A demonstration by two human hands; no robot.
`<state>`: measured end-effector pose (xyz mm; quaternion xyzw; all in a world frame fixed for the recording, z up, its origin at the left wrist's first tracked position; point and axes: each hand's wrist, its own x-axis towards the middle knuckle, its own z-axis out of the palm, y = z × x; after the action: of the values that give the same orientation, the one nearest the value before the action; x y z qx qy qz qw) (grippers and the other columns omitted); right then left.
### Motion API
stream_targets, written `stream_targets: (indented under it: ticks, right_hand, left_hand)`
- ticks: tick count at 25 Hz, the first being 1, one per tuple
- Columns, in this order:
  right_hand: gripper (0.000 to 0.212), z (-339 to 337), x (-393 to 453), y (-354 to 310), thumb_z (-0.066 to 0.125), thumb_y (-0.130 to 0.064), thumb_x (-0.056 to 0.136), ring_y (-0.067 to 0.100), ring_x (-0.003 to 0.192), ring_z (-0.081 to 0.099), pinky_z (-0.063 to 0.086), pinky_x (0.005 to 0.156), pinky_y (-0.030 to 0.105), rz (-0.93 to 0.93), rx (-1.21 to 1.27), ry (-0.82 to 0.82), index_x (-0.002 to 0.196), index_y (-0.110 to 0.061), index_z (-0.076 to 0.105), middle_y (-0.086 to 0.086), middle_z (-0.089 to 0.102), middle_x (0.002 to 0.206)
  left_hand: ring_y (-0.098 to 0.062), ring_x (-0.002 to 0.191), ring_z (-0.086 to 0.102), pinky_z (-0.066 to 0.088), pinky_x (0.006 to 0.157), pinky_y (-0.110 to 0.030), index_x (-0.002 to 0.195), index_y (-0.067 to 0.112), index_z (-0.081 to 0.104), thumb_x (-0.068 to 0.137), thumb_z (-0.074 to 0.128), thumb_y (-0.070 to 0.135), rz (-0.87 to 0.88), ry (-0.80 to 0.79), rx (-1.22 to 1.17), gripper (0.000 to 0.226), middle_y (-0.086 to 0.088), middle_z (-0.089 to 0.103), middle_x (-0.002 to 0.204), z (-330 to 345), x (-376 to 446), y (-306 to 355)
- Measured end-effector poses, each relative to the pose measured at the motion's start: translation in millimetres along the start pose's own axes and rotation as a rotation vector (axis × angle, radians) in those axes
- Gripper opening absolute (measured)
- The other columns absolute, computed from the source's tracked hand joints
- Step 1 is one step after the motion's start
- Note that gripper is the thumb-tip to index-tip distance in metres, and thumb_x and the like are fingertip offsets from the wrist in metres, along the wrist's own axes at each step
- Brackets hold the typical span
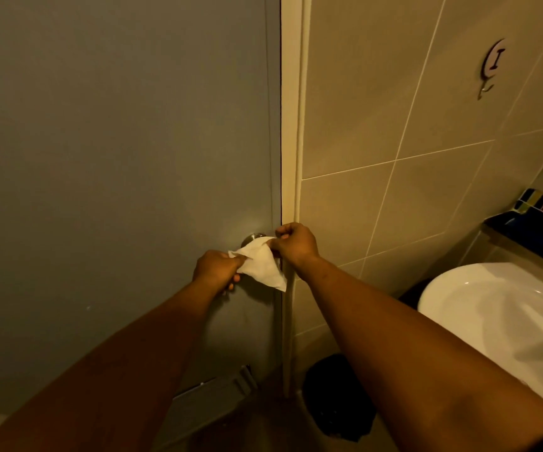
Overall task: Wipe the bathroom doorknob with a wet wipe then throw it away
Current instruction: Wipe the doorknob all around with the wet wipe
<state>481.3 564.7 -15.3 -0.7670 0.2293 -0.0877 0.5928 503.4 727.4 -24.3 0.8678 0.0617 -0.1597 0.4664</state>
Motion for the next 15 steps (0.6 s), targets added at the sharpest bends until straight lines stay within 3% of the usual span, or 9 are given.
stream_targets:
  ticks: [2, 4, 6, 8, 10, 13, 15]
  right_hand:
    - [0.021, 3, -3, 4, 0.075, -0.010, 0.079, 0.029, 0.092, 0.064, 0.058, 0.086, 0.040, -0.014, -0.007, 0.045, 0.088, -0.017, 0.056, 0.007, 0.062, 0.093]
    - [0.016, 7, -4, 7, 0.073, -0.014, 0.082, 0.026, 0.085, 0.062, 0.057, 0.082, 0.036, -0.022, -0.045, 0.057, 0.080, -0.015, 0.056, 0.008, 0.063, 0.087]
    - [0.009, 9, -5, 7, 0.070, -0.016, 0.084, 0.020, 0.082, 0.058, 0.051, 0.078, 0.031, -0.034, -0.046, 0.034, 0.084, -0.009, 0.066, 0.010, 0.066, 0.089]
    - [0.014, 11, -6, 7, 0.067, -0.015, 0.086, 0.017, 0.085, 0.057, 0.047, 0.080, 0.029, -0.037, -0.042, -0.002, 0.095, -0.006, 0.073, 0.009, 0.069, 0.096]
    - [0.019, 11, -8, 7, 0.065, -0.015, 0.088, 0.019, 0.089, 0.058, 0.047, 0.082, 0.030, -0.029, -0.039, -0.018, 0.102, -0.006, 0.074, 0.009, 0.069, 0.101]
    - [0.023, 6, -11, 8, 0.064, -0.016, 0.088, 0.027, 0.096, 0.062, 0.052, 0.084, 0.034, 0.037, 0.006, -0.046, 0.107, -0.006, 0.073, 0.013, 0.070, 0.108]
    - [0.025, 2, -16, 8, 0.065, -0.016, 0.087, 0.027, 0.096, 0.061, 0.053, 0.075, 0.030, 0.089, 0.058, -0.106, 0.110, -0.007, 0.071, 0.011, 0.068, 0.106]
  left_hand:
    - [-0.024, 0.065, 0.057, 0.044, 0.063, -0.030, 0.081, 0.005, 0.069, 0.084, 0.068, 0.038, 0.069, 0.069, 0.078, 0.033, -0.010, 0.062, 0.073, 3, 4, -3]
    - [-0.024, 0.069, 0.056, 0.044, 0.064, -0.030, 0.070, 0.012, 0.061, 0.078, 0.074, 0.030, 0.180, 0.201, 0.113, 0.024, -0.009, 0.060, 0.074, 6, 3, -4]
    - [-0.022, 0.066, 0.055, 0.045, 0.060, -0.028, 0.065, 0.016, 0.052, 0.076, 0.074, 0.015, 0.320, 0.263, 0.066, 0.024, -0.007, 0.058, 0.071, 10, 2, -7]
    - [-0.020, 0.068, 0.055, 0.046, 0.063, -0.027, 0.071, 0.013, 0.058, 0.078, 0.069, 0.006, 0.421, 0.251, 0.049, 0.015, -0.008, 0.059, 0.073, 12, 0, -6]
    - [-0.018, 0.074, 0.056, 0.046, 0.070, -0.027, 0.083, 0.008, 0.069, 0.082, 0.067, 0.007, 0.464, 0.226, 0.060, 0.002, -0.006, 0.061, 0.080, 11, 0, -5]
    - [-0.020, 0.075, 0.054, 0.043, 0.070, -0.028, 0.088, -0.001, 0.072, 0.091, 0.058, 0.013, 0.472, 0.187, 0.091, 0.020, -0.009, 0.059, 0.081, 11, -2, -3]
    - [-0.020, 0.064, 0.053, 0.044, 0.063, -0.028, 0.081, -0.001, 0.069, 0.095, 0.052, 0.014, 0.372, 0.153, -0.003, 0.027, -0.010, 0.057, 0.072, 13, 0, -2]
